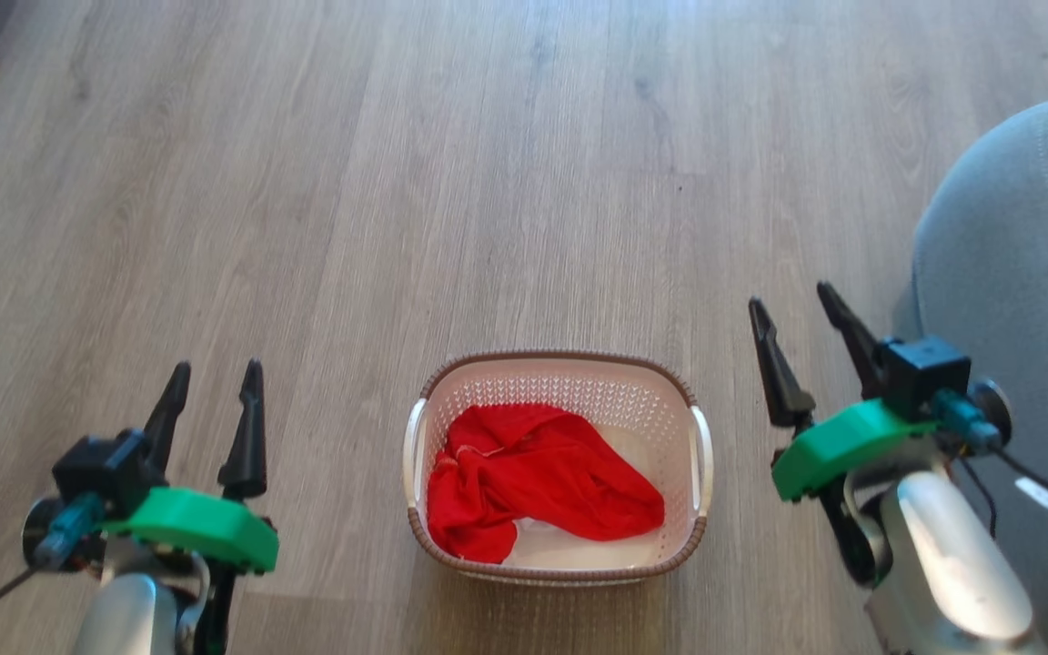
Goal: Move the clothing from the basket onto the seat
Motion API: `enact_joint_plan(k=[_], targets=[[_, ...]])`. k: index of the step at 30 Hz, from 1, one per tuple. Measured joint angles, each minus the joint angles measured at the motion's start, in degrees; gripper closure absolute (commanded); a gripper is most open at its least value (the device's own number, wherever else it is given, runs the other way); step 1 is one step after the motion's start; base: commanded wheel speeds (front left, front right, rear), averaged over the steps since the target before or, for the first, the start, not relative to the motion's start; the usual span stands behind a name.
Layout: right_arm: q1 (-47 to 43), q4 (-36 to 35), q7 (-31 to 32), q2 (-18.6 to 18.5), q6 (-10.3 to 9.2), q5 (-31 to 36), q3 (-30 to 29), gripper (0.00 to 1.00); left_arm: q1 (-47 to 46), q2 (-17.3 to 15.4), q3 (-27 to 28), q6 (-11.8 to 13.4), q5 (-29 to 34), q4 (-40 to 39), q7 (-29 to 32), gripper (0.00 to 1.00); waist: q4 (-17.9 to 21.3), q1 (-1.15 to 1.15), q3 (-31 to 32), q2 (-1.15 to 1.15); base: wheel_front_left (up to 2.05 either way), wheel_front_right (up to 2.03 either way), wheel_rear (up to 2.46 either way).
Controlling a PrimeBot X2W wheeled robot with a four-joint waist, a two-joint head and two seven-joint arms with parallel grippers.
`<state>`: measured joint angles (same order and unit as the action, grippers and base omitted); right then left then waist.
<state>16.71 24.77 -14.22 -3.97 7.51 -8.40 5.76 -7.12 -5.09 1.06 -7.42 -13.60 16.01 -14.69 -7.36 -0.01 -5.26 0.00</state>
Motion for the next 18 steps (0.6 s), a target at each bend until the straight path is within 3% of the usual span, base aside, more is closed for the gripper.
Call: enact_joint_plan(k=[10, 18], targets=[[-5.83, -0.90, -0.16, 0.51, 0.00, -0.24, -3.33, 0.00, 4.26, 1.75, 4.68, 0.00, 1.69, -0.48, 0.00, 0.00, 1.09, 0.00, 2.24, 0.00, 0.00, 0.00, 0.00], [-8.53, -1.79, -0.16, 0.75, 0.00, -0.80, -4.13, 0.00, 6.61, 2.13, 4.86, 0.00, 2.58, -1.99, 0.00, 0.00, 1.83, 0.00, 3.05, 0.00, 0.00, 0.00, 0.00]])
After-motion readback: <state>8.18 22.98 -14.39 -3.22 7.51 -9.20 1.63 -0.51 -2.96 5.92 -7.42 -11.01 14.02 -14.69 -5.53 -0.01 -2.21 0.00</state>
